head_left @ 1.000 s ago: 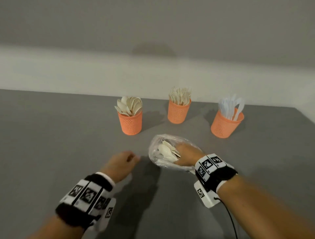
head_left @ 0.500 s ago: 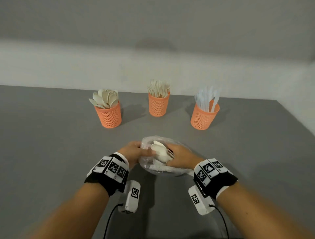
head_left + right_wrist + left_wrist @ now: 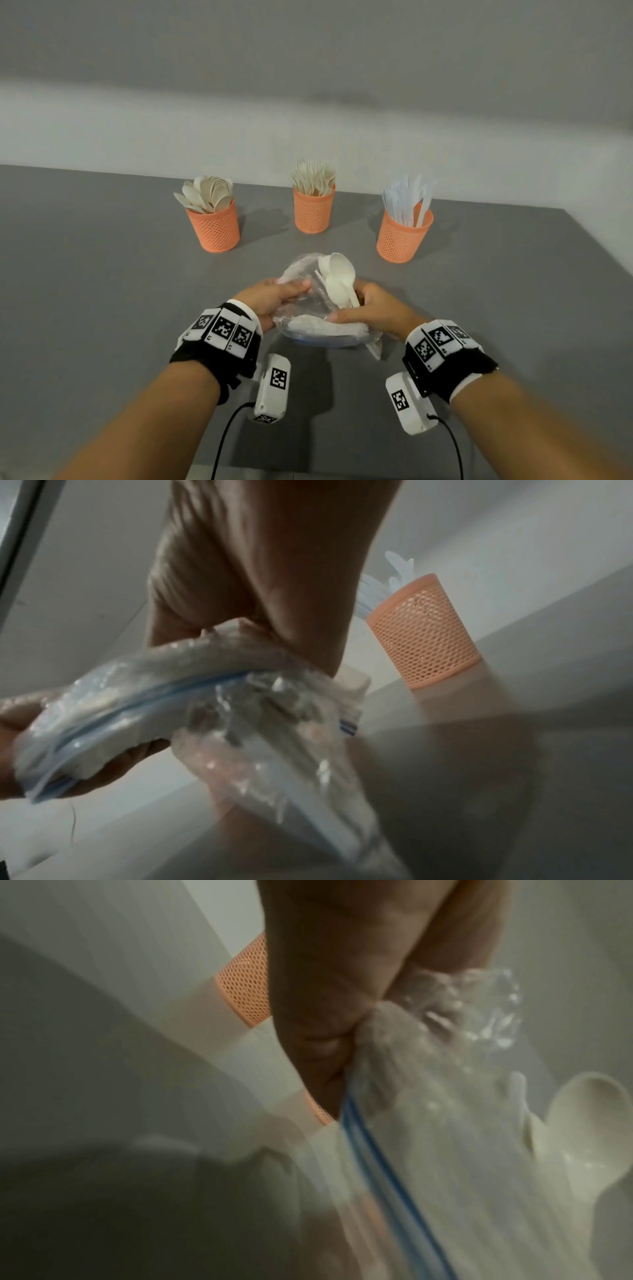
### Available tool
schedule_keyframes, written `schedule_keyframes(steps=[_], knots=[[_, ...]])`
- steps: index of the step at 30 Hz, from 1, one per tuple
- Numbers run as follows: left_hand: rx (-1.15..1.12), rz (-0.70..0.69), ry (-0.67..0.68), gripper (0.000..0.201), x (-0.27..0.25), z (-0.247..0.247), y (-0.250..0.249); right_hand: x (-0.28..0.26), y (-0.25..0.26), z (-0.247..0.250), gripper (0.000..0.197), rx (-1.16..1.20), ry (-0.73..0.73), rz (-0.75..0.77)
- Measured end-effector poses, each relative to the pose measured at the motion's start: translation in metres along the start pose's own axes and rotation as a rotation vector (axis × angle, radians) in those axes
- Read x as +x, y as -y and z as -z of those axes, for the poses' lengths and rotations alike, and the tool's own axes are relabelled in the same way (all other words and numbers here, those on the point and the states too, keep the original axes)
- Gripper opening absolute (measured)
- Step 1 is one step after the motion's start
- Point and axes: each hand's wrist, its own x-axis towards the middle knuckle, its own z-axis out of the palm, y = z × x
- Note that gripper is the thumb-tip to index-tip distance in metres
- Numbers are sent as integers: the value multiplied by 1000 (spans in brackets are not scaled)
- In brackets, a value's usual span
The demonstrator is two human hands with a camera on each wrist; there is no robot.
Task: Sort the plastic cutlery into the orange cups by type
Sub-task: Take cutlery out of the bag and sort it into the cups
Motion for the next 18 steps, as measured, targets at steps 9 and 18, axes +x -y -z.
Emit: schedule_keyframes(steps=[9, 18], knots=[[-29, -89, -251, 42, 10, -19, -9, 1, 8, -4, 31, 27, 31, 51], [183, 31, -507, 37, 19, 11, -10, 1, 23, 7, 15, 282, -175, 163]])
